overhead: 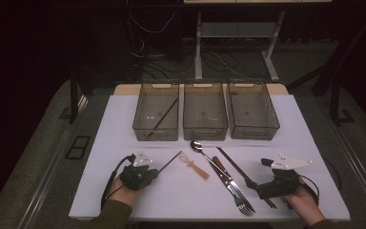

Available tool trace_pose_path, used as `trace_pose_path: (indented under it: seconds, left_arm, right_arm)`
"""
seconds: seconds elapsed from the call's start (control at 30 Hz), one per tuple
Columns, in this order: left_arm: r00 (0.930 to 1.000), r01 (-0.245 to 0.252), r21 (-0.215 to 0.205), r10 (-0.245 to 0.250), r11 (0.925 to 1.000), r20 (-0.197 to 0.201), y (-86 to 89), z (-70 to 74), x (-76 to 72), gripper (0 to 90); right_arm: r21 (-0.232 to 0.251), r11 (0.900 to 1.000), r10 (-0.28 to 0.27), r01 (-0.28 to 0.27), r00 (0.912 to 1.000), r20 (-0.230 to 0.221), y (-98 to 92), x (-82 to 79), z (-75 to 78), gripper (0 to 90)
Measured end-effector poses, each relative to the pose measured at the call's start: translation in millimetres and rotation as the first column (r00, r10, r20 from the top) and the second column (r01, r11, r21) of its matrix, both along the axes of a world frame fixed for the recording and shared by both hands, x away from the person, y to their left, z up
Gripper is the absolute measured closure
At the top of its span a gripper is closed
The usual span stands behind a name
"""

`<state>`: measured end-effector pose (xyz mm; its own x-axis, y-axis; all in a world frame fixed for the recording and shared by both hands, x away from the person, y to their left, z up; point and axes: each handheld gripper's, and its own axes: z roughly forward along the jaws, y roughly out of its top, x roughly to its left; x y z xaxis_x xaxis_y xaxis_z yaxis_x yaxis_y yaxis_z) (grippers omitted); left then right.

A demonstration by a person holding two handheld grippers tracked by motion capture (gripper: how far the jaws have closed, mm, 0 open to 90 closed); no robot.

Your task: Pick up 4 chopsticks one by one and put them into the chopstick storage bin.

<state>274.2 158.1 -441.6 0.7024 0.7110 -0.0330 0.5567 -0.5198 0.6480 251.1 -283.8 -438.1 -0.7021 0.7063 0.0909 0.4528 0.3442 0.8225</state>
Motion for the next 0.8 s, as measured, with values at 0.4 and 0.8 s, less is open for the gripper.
trace_pose_path:
  seconds: [0.4,0.8]
  left_arm:
    - [0.9997,0.02,0.008,-0.02,0.9998,-0.013,0.0,2.6,3.9,85.3]
    - [0.9998,0.003,-0.029,-0.003,0.9996,-0.022,5.3,11.2,7.1,85.4]
  right_arm:
    - [0.003,1.0,0.002,-0.002,1.0,-0.001,-0.3,-0.4,0.5,1.1]
    - [0.005,1.0,0.005,-0.005,1.0,0.0,0.0,-0.4,0.8,1.1]
